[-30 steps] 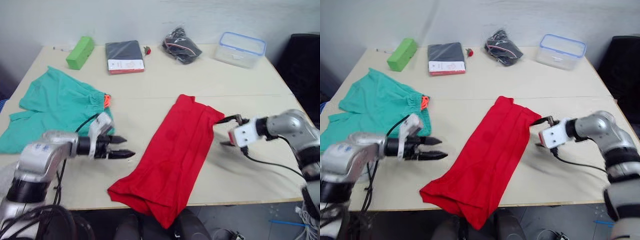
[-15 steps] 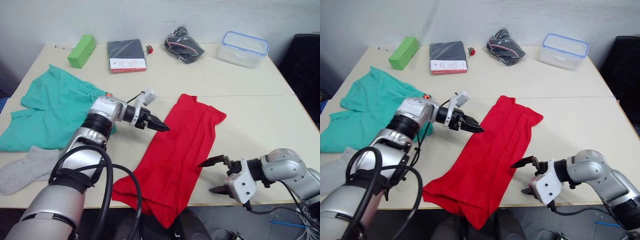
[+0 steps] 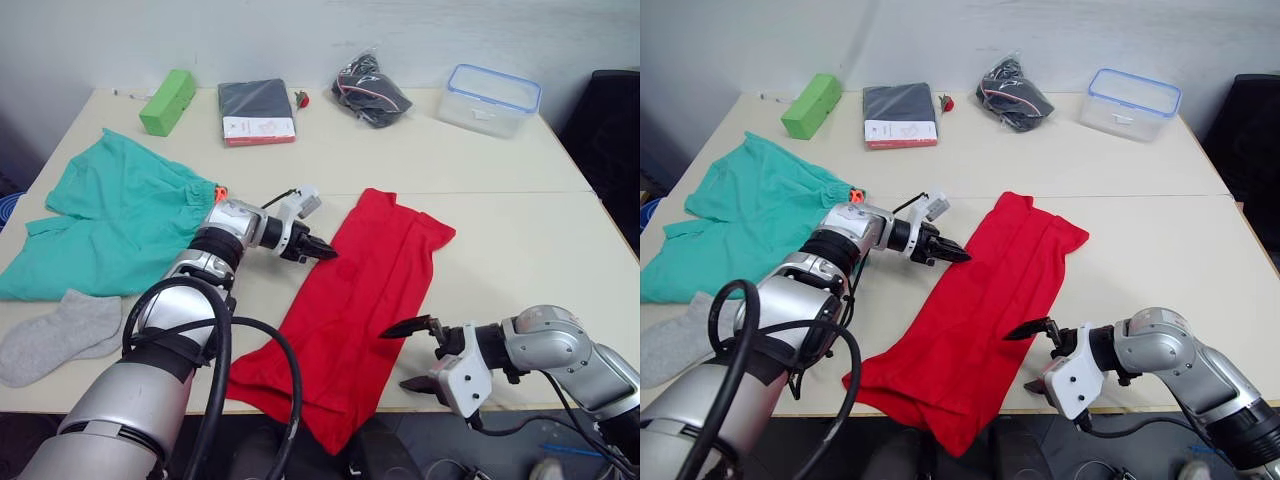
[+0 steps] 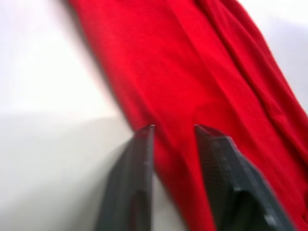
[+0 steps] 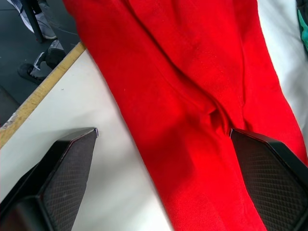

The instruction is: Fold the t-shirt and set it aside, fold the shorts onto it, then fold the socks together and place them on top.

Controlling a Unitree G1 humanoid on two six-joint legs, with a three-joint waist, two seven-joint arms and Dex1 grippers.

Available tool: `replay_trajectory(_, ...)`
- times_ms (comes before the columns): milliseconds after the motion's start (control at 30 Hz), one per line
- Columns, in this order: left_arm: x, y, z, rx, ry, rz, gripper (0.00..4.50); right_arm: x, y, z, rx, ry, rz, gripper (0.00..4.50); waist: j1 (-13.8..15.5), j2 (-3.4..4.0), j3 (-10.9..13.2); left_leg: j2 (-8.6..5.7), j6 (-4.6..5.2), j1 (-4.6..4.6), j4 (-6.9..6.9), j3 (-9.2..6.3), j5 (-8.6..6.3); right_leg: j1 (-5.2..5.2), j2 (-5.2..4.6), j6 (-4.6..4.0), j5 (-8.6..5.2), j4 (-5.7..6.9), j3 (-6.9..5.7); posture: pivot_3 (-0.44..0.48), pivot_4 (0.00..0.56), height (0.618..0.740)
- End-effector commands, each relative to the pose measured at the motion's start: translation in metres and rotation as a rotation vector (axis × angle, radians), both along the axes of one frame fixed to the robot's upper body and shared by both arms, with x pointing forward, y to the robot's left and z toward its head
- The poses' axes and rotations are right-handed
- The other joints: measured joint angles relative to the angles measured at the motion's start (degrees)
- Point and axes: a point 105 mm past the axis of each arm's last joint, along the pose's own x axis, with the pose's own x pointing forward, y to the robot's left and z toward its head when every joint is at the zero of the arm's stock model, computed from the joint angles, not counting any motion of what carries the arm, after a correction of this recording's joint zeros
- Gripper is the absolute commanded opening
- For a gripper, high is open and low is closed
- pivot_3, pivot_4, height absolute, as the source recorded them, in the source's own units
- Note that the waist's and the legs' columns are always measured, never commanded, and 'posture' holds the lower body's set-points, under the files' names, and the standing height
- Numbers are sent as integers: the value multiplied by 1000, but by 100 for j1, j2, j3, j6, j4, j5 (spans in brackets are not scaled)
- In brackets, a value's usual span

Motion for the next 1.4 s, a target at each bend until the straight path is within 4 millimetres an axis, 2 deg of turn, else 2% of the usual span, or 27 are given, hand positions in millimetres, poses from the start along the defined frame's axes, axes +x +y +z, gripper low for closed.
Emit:
replay_trajectory(33, 2, 3, 3, 11, 8, 15, 20, 1, -3, 2, -8, -21, 4, 4500, 0, 0, 0, 0, 0, 0, 0, 0, 0, 0, 0, 0, 0, 0, -1, 0, 150, 740)
replay_trajectory(200, 1, 3, 5, 13, 10, 5, 20, 2, -4, 2, -10, -27, 9, 4500, -3, 0, 0, 0, 0, 0, 0, 0, 0, 0, 0, 0, 0, 1, -1, 0, 150, 740)
replay_trajectory(400, 0, -2, -3, 14, 14, 7, 20, 2, -2, 2, -6, -26, 17, 4500, 3, -1, 0, 0, 0, 1, 1, 0, 0, 0, 0, 0, 0, 2, -1, 0, 150, 740)
replay_trajectory(500, 2, 0, -5, 9, 8, 33, 0, 1, -3, 1, -9, -7, 20, 3875, 6, -1, 0, 0, 0, 1, 1, 0, 0, 0, -1, 0, 0, 3, -1, 0, 150, 740)
replay_trajectory(700, 3, 5, -7, 6, 14, 52, 0, 2, -5, -3, -35, -12, 40, 1732, -2, -1, 0, 0, 0, 1, 6, 0, 0, 0, -1, 0, 0, 10, -1, 0, 150, 740)
replay_trajectory(867, 2, 9, -7, 5, 20, 55, 0, 12, -5, -6, -36, -9, 43, 38, -16, 0, 0, 1, 0, 2, 12, 1, 0, 0, 1, 0, 0, 15, -2, 0, 150, 740)
replay_trajectory(1100, 2, 17, -7, 3, 26, 71, 0, 17, -6, -10, -46, 3, 69, 38, -34, -1, 0, 1, 0, 4, 15, 1, 0, -1, 0, 0, 0, 20, -1, 0, 150, 740)
replay_trajectory(1200, 4, 18, -8, 5, 24, 84, 0, 17, -5, -7, 11, 47, 35, 38, -32, -1, 0, 2, 0, 4, 16, 1, 0, -1, 0, 0, 0, 21, -2, 0, 150, 740)
replay_trajectory(1300, 4, 18, -8, 13, 20, 87, 0, 1, -5, 3, 92, 267, -58, 593, -16, -1, 0, 2, 0, 4, 16, -2, 0, -1, -1, 0, 0, 24, -3, 0, 150, 740)
replay_trajectory(1400, 4, 18, -8, 17, 17, 79, 0, -12, -10, 13, 107, 340, -93, 1583, -11, -1, 0, 2, 0, 3, 15, -3, 0, -1, -3, 0, 0, 24, -4, 0, 150, 740)
